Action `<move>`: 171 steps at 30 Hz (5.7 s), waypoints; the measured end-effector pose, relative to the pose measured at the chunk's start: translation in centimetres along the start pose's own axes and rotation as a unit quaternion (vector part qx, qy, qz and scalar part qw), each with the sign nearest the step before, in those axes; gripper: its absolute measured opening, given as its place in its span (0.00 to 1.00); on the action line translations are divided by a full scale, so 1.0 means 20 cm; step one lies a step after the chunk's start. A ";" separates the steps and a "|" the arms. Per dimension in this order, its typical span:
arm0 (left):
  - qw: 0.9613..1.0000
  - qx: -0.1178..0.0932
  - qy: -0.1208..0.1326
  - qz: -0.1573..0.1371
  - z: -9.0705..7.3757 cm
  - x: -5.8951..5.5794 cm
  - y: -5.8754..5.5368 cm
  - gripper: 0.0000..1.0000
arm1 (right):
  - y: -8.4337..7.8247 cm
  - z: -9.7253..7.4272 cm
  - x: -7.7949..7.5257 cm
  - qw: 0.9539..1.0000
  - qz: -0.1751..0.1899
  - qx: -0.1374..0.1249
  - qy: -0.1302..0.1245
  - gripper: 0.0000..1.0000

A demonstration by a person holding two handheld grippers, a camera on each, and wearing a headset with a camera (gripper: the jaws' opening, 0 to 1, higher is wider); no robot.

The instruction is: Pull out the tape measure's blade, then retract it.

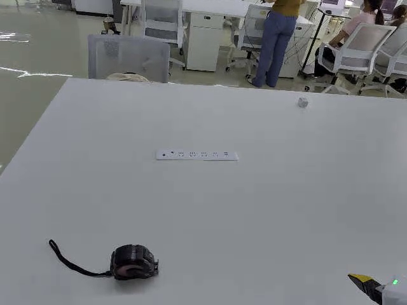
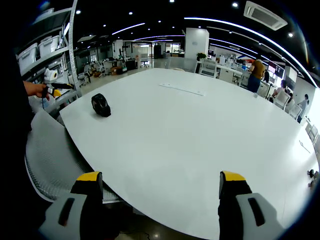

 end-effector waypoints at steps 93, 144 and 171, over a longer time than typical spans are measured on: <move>0.856 0.290 -0.304 0.300 1.17 -0.37 0.24 0.59 | 0.85 1.21 0.69 0.900 -0.265 0.059 0.341 0.64; 0.871 0.253 -0.302 0.293 1.18 -0.36 0.14 0.37 | 0.64 1.55 0.87 0.857 -0.340 0.168 0.347 0.18; 0.871 0.257 -0.295 0.297 1.20 -0.36 0.14 0.37 | 0.64 1.55 0.86 0.865 -0.314 0.188 0.343 0.12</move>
Point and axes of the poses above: the centre of the closed fingertips' face, and the gripper's own axes: z roughly forward along the fingers, x roughly to its left, y roughly out of its top, the point moved 9 cm from there along -z, roughly backward along the fingers, and after that the axes turned 4 degrees about -x, right-handed, at the moved point
